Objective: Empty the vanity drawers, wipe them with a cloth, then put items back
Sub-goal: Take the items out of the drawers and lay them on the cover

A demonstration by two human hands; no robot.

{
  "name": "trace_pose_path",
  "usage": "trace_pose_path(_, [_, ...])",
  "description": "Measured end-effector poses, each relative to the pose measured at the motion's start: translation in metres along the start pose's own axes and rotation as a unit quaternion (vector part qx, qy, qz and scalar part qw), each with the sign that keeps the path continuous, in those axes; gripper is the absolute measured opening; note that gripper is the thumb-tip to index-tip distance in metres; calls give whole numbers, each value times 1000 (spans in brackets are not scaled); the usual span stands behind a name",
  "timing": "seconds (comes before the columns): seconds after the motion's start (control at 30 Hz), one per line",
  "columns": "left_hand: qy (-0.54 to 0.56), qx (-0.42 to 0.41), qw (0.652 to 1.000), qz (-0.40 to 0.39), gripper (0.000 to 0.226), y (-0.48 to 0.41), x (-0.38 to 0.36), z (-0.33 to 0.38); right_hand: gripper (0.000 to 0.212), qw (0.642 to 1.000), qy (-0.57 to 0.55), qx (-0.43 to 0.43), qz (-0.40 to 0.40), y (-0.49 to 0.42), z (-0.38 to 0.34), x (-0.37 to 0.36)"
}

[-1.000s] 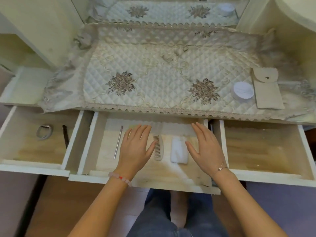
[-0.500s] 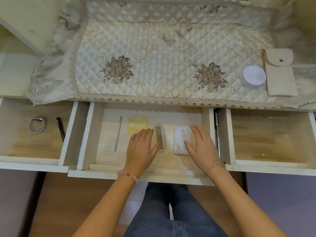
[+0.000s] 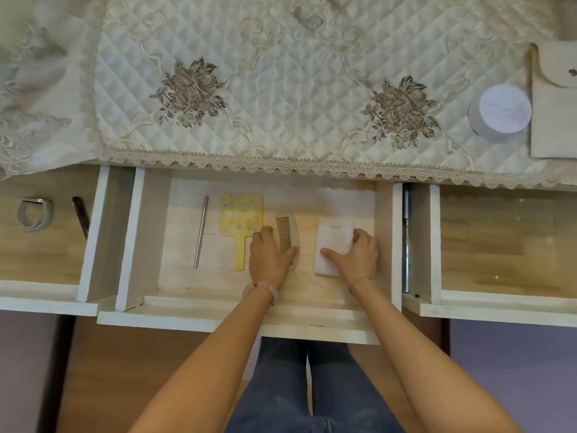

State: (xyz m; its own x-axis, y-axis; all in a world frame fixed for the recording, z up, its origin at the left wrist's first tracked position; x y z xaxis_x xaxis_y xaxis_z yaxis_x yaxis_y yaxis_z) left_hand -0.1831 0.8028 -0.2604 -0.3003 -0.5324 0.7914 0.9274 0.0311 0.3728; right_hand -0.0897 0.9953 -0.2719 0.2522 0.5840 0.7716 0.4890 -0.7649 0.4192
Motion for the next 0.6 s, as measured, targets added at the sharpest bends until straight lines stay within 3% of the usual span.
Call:
trace_pose_path(0.23, [-22,21,1000,2,55,-4,-5,4,71,998,-20,-56,20,-5,4,-3])
trace_pose_path(0.6, [73,76,994,-10,37,-1,-12,-5,67,995,-15,-93,14,-5,7,-7])
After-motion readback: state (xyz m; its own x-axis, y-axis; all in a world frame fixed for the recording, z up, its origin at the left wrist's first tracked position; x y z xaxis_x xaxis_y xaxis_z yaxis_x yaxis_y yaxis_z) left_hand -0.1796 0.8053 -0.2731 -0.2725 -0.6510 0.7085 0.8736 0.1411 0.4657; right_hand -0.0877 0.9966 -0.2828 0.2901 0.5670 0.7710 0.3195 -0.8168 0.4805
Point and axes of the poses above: each hand's wrist, its own y-axis away from the middle knuckle, its own x-axis out of the back of the hand, z = x × y, the point moved 9 cm from there along -y, towards the middle knuckle, and after that the axes turned 13 degrees about z, right-handed, at the moved point
